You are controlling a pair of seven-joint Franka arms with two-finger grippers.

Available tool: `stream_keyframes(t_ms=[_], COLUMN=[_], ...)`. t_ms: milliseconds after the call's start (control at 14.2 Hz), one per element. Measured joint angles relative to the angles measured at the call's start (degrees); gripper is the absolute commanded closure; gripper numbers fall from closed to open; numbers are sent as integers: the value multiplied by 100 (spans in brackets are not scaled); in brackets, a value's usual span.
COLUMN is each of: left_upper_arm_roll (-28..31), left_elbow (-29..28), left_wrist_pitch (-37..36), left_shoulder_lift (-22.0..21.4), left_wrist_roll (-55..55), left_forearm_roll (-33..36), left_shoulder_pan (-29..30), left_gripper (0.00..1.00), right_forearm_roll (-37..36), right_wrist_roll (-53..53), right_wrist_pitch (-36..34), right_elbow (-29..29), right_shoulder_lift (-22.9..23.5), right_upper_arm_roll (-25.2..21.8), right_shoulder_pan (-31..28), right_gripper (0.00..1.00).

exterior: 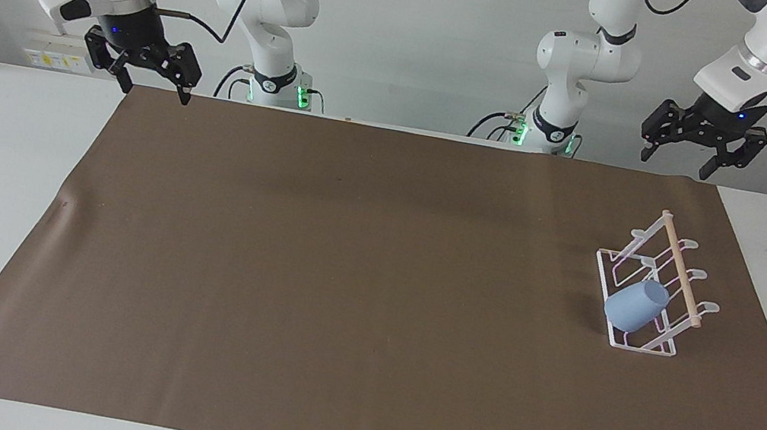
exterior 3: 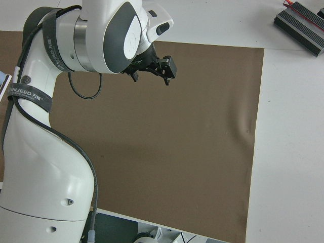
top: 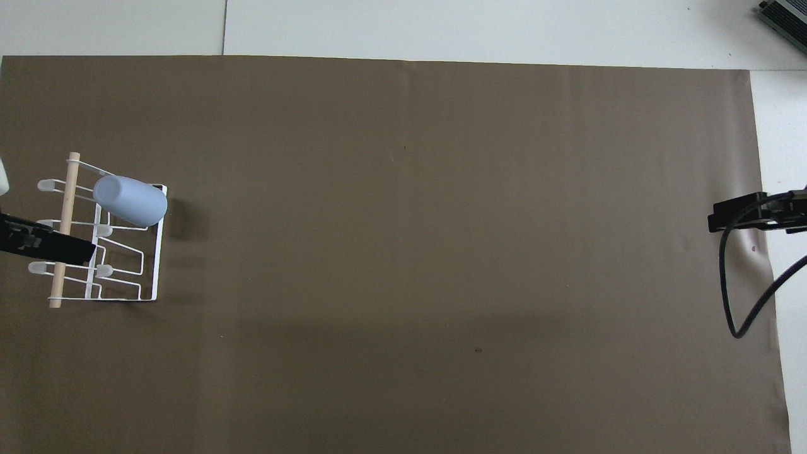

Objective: Hang cup on cup holder

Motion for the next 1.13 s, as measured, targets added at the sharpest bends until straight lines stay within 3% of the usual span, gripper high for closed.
stream_keyframes(t_ms=[352,1126], left_upper_arm_roll=[7,-26], left_elbow=[573,575], left_wrist_pitch=[-304,-482], left_shoulder_lift=[412,417], left_wrist_roll=[-34,-278], left_forearm_roll=[27,77], left_shoulder_pan=[28,30], left_gripper=[0,0], right_forearm_roll=[0,0], right_wrist_roll=[0,0], right_wrist_pitch=[0,0], right_elbow=[-27,-65], right_shoulder_lift=[-10,-31], right_upper_arm_roll=[1,1], right_shoulder_pan=[0,0], right_gripper=[0,0])
